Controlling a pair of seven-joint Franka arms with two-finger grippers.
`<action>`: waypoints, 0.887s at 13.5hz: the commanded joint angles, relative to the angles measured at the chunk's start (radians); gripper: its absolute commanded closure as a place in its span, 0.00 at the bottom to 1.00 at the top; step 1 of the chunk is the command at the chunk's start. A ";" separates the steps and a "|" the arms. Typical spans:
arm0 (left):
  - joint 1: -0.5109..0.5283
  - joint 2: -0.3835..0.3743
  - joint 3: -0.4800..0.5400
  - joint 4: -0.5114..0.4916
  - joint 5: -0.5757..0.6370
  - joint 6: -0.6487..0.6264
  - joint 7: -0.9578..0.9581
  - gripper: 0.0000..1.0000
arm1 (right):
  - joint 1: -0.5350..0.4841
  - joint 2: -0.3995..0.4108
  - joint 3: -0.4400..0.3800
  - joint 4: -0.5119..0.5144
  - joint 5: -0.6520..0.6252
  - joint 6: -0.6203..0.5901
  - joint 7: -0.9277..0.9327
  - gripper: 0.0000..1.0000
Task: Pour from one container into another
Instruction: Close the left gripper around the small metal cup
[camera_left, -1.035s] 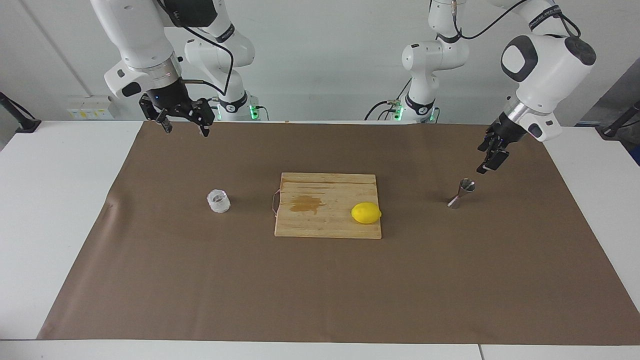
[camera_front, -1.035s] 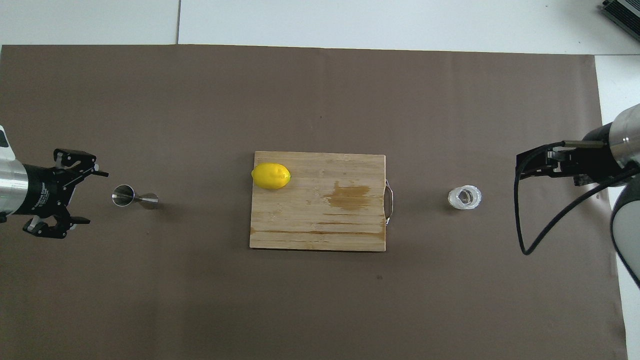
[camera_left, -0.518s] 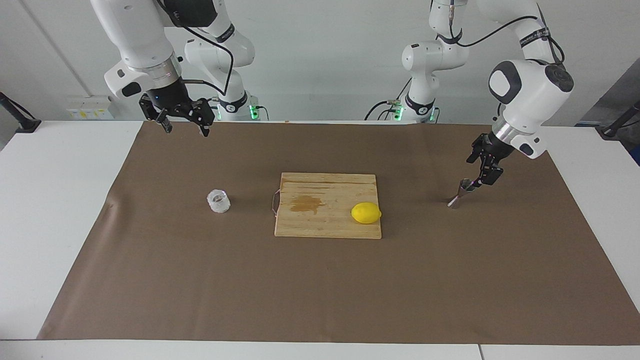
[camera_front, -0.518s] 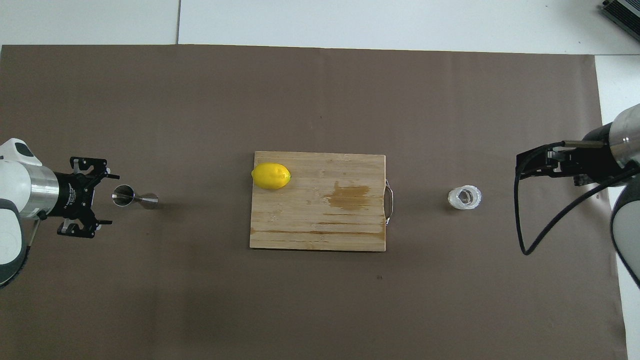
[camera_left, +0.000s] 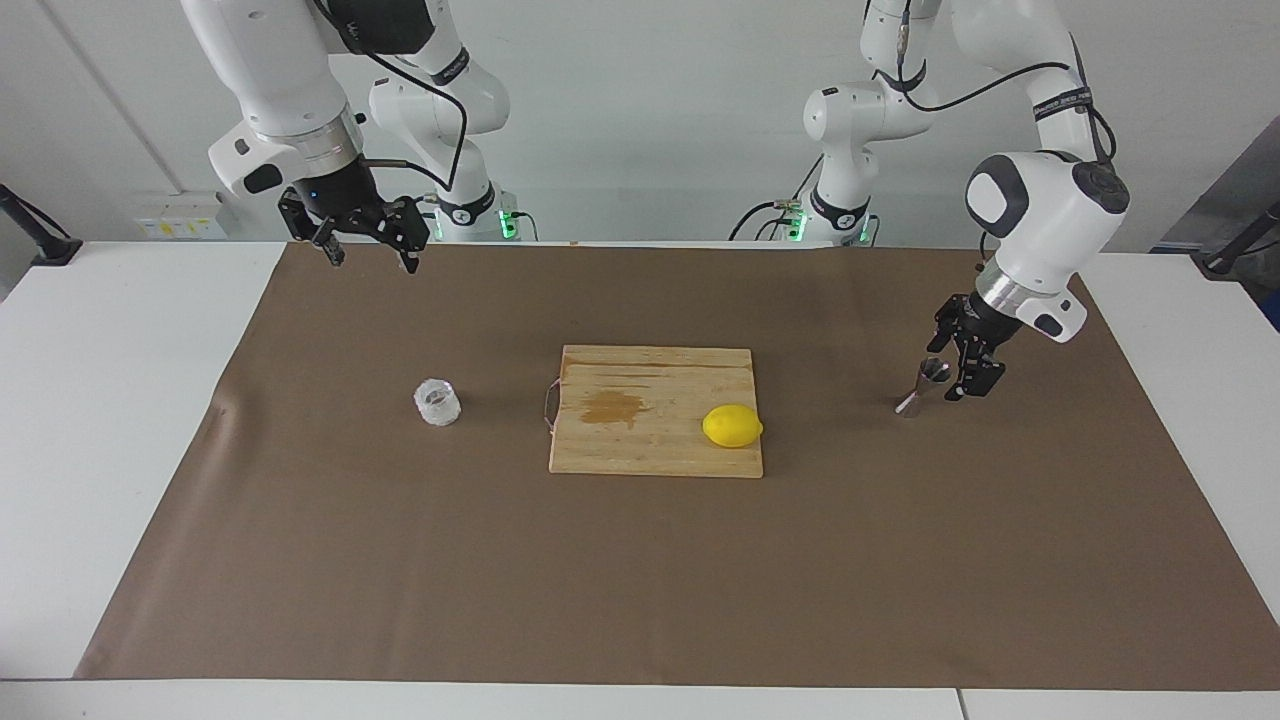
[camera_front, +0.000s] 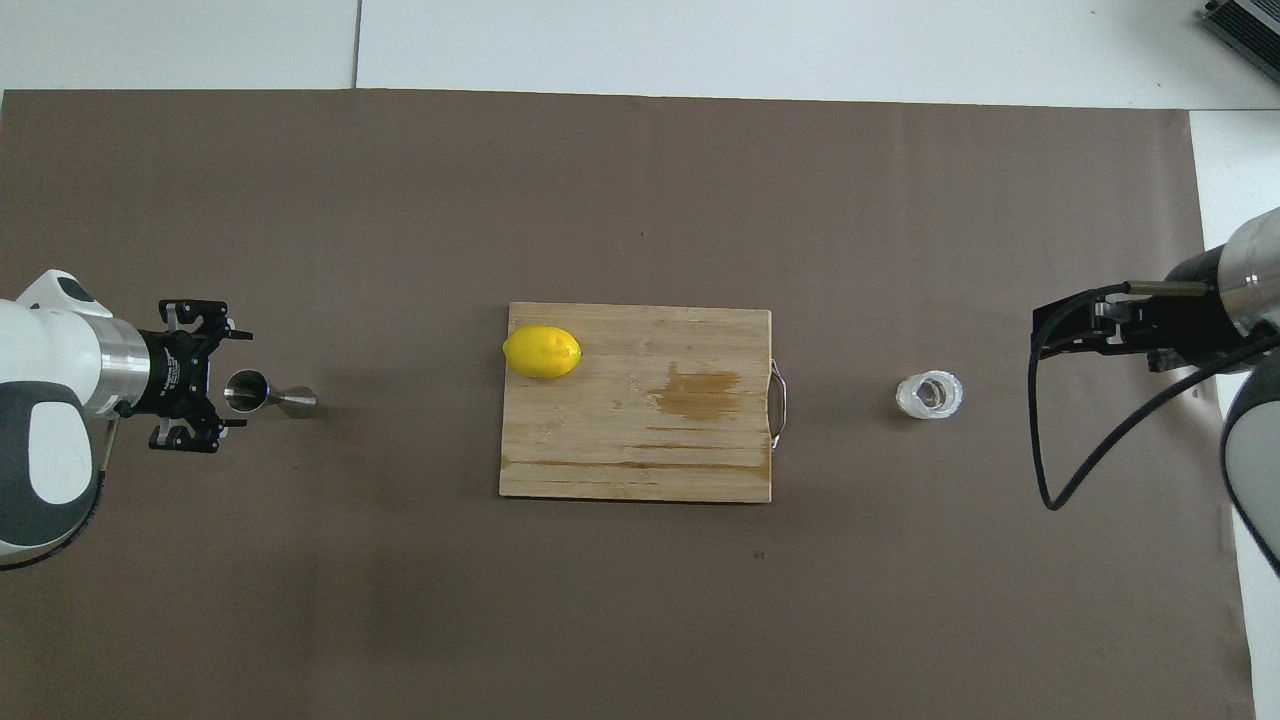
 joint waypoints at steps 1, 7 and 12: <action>-0.011 -0.014 0.003 -0.054 -0.015 0.064 -0.011 0.00 | -0.008 -0.005 -0.003 -0.002 0.028 -0.010 -0.017 0.00; -0.011 -0.014 0.003 -0.088 -0.015 0.121 -0.009 0.00 | -0.008 -0.005 -0.003 -0.002 0.028 -0.010 -0.017 0.00; -0.012 -0.012 0.000 -0.094 -0.016 0.141 -0.040 0.00 | -0.008 -0.005 -0.003 -0.004 0.028 -0.010 -0.017 0.00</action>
